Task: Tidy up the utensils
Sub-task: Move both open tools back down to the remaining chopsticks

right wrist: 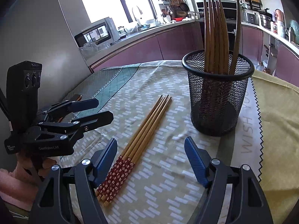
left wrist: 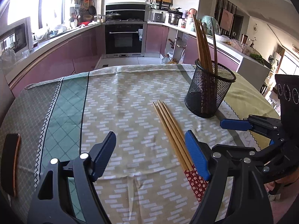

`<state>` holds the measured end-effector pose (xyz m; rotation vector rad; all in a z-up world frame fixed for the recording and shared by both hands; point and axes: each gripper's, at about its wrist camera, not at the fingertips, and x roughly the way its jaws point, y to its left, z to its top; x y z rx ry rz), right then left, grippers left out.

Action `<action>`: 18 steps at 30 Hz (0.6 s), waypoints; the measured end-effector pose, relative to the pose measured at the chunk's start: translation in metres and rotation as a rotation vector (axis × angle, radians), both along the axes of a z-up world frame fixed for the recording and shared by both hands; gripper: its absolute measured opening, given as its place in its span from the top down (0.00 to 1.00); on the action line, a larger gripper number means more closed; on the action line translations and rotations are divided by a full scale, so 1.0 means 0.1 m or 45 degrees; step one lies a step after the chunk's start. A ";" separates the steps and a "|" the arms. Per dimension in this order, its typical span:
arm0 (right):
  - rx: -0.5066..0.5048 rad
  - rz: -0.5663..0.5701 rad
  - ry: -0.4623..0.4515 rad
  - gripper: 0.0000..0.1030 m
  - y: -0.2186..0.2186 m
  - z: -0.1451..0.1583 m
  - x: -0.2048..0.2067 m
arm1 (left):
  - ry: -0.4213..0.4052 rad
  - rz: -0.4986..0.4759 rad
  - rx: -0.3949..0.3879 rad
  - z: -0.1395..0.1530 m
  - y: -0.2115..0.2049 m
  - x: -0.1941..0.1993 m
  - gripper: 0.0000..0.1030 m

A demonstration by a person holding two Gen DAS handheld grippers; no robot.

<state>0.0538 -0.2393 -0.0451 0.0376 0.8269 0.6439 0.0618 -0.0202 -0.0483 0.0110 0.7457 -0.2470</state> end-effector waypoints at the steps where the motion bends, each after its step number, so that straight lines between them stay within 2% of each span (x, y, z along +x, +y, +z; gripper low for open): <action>1: -0.007 -0.002 0.006 0.30 0.02 -0.02 0.00 | 0.008 0.001 0.009 -0.02 -0.01 0.00 0.27; 12: -0.099 -0.003 0.029 0.31 0.17 -0.14 -0.01 | 0.081 -0.012 0.039 -0.21 -0.04 0.00 0.28; 18: -0.134 0.003 0.037 0.40 0.24 -0.17 0.00 | 0.091 -0.008 0.049 -0.25 -0.03 0.01 0.28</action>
